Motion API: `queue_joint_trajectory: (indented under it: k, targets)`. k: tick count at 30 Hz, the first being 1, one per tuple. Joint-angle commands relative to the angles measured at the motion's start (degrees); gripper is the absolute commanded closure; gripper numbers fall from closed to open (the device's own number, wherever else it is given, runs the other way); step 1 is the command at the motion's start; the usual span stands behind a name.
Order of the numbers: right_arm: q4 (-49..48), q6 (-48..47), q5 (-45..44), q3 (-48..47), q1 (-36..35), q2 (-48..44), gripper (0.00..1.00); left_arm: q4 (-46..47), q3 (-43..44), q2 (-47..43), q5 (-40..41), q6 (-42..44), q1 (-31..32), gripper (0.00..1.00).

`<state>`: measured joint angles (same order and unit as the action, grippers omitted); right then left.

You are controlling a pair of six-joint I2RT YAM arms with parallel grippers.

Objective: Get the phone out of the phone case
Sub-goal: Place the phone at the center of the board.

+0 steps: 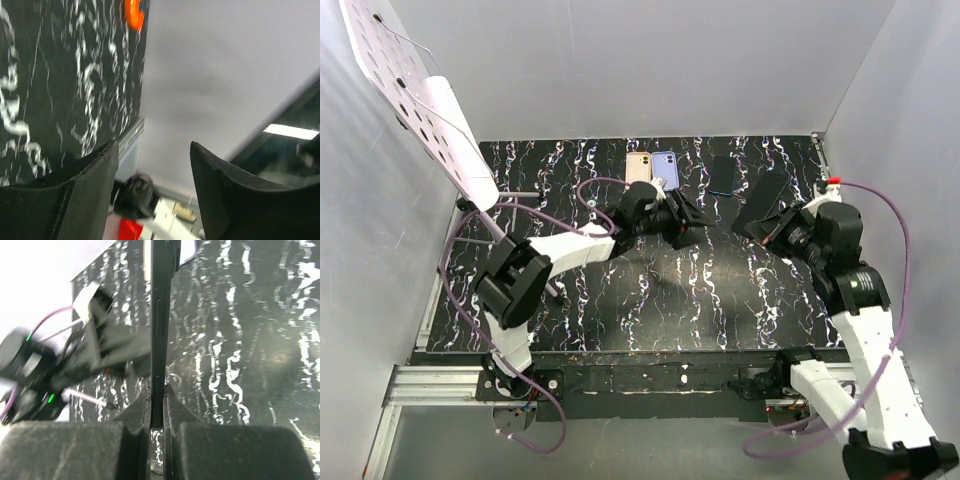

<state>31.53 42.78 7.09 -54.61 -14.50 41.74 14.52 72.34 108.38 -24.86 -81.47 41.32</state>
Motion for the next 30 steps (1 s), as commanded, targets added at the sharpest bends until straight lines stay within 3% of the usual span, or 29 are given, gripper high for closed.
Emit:
queue_joint_trajectory:
  k: [1, 5, 8, 19, 30]
  targets:
    - [-6.6, -5.0, 9.2, -1.6, 11.0, 4.6, 0.99, -5.5, -8.3, -10.8, 3.0, 8.3, 2.4, 0.42]
    - [-5.3, -8.8, 8.6, -6.6, 16.1, 14.2, 0.99, -11.1, -16.9, -21.2, 8.2, 17.3, 6.2, 0.41]
    - [-9.9, -10.6, 9.4, -8.7, 17.4, 21.4, 0.99, -12.8, -22.8, -28.7, 11.1, 22.4, 8.2, 0.41]
    - [-10.7, -17.6, 17.3, -29.2, 21.3, 58.0, 0.99, -23.3, -32.4, -54.0, 15.1, 40.1, 10.3, 0.40]
    - [-8.9, -20.7, 28.0, -44.9, 23.5, 79.0, 0.99, -28.1, -34.6, -68.3, 14.9, 46.1, 10.2, 0.12]
